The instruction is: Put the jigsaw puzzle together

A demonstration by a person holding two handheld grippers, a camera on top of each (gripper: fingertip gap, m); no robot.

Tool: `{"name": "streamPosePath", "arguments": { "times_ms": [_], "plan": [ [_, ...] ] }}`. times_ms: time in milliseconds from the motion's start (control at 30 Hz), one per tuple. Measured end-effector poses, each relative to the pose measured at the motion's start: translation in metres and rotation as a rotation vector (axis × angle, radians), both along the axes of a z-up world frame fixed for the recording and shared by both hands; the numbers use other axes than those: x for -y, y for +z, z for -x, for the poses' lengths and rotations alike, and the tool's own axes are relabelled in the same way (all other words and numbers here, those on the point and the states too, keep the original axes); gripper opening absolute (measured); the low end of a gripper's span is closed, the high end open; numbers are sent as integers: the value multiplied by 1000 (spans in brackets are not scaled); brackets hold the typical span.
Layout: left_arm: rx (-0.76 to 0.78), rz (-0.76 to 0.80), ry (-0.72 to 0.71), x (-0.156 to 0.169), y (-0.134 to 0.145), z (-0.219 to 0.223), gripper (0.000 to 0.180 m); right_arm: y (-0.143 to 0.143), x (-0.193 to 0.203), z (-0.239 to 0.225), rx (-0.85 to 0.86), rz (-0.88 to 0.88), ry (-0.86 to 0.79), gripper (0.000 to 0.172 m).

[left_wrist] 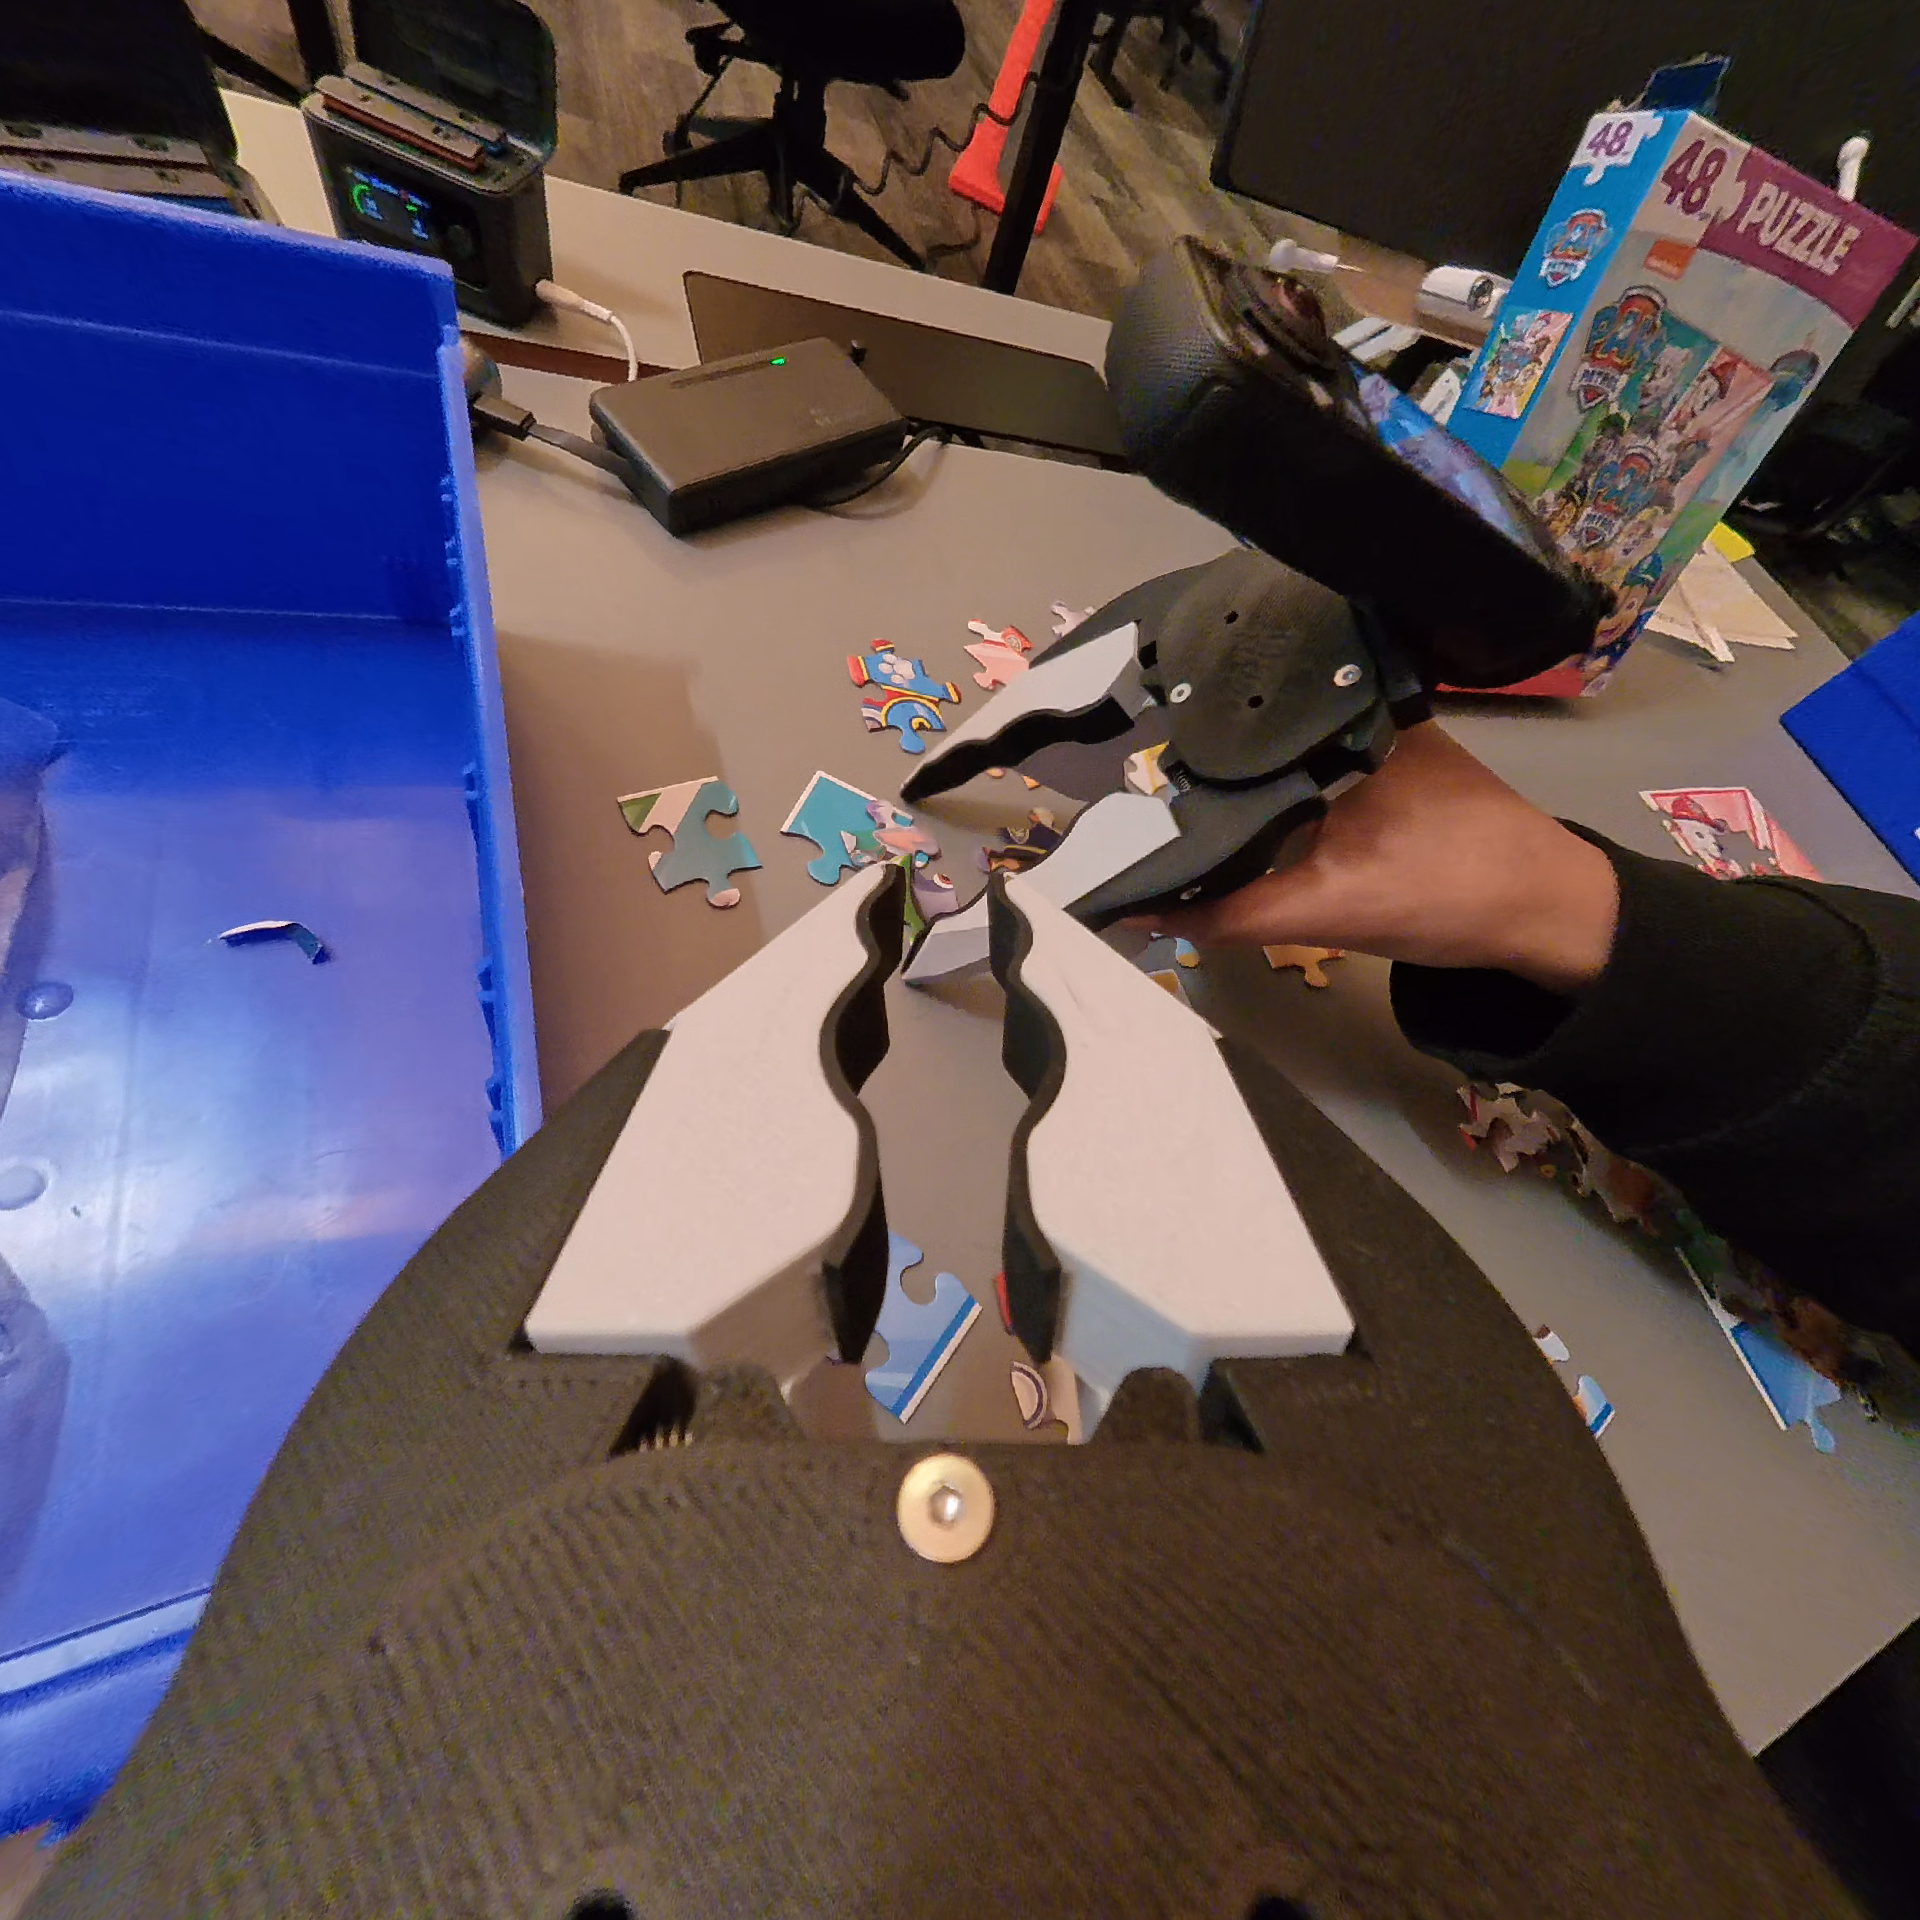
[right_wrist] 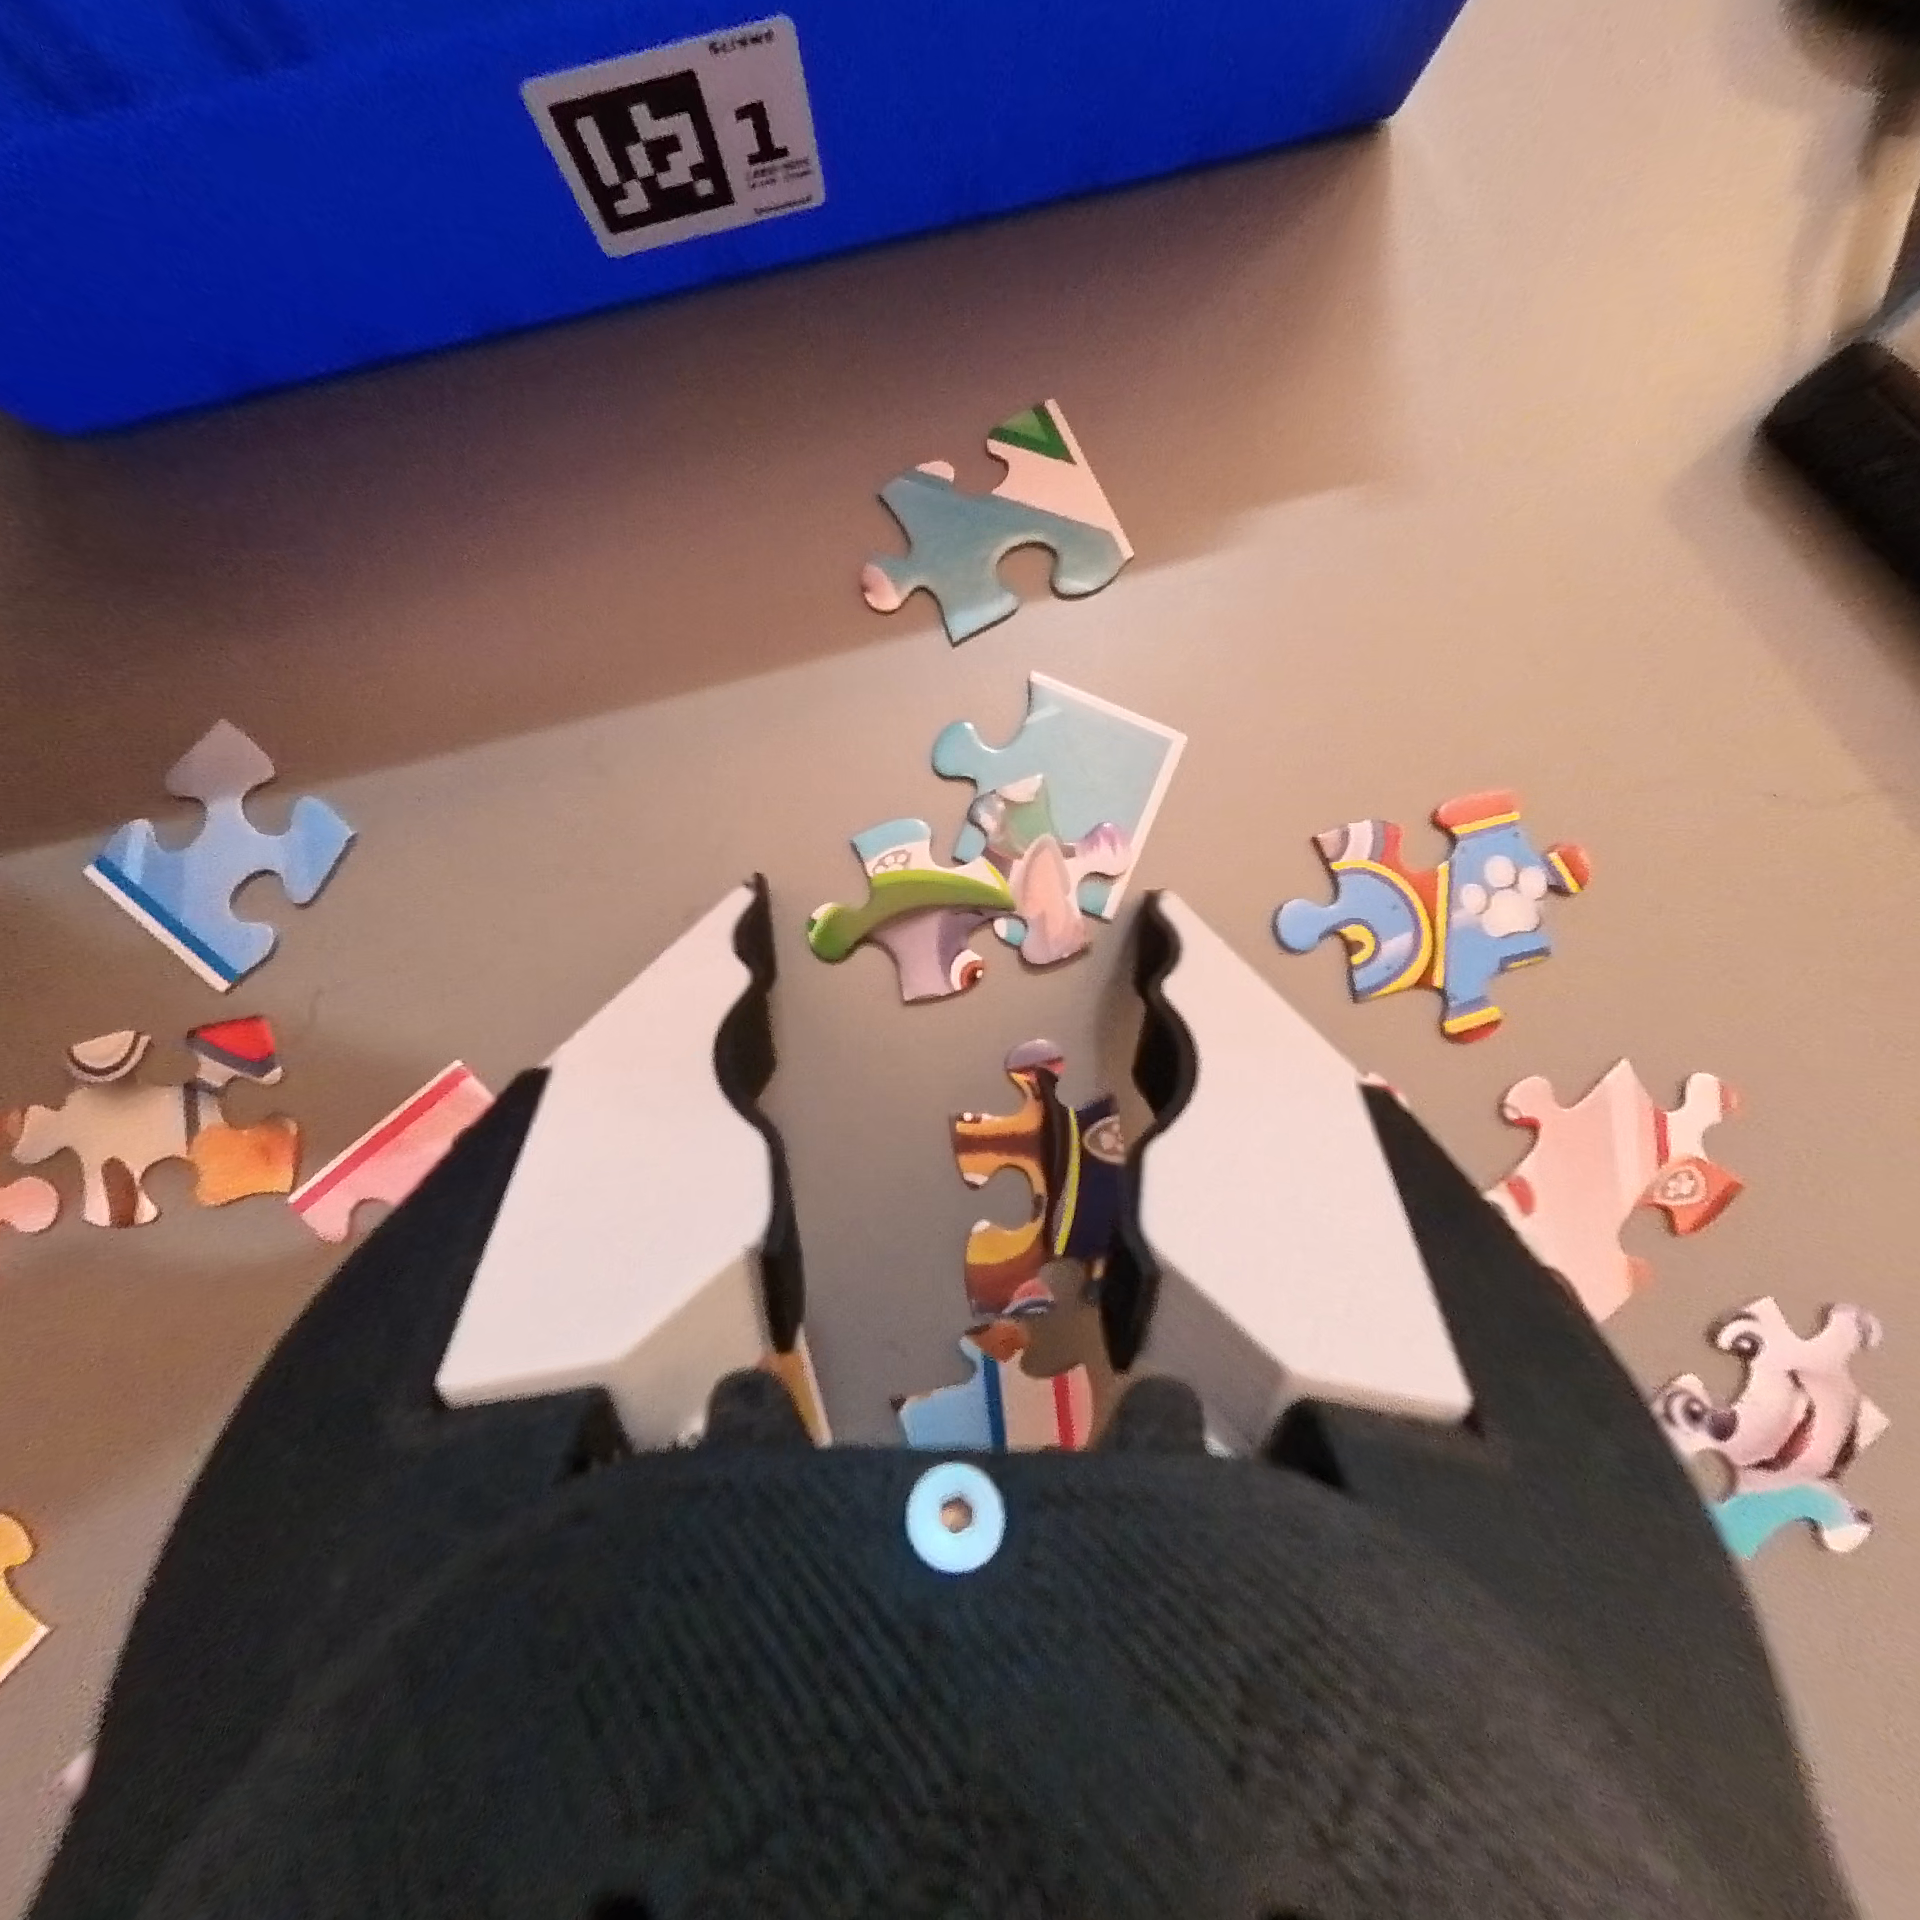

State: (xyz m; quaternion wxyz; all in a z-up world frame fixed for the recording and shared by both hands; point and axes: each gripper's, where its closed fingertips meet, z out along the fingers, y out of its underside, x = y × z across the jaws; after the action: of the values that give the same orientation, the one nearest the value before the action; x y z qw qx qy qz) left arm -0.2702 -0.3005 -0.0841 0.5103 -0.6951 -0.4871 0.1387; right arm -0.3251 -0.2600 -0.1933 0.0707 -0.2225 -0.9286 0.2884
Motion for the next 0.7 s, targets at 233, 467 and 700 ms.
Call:
{"name": "streamPosePath", "arguments": {
  "times_ms": [233, 467, 700],
  "plan": [
    [2, 7, -10, -3, -1, 0, 13, 1, -1, -4, -2, 10, 15, 50],
    [3, -6, -9, -4, -1, 1, 13, 32, -6, -18, -53, 113, 81, 0],
    [65, 26, -71, -29, -15, 1, 17, 67, -45, -40, -124, 173, 41, 23]
  ]
}}
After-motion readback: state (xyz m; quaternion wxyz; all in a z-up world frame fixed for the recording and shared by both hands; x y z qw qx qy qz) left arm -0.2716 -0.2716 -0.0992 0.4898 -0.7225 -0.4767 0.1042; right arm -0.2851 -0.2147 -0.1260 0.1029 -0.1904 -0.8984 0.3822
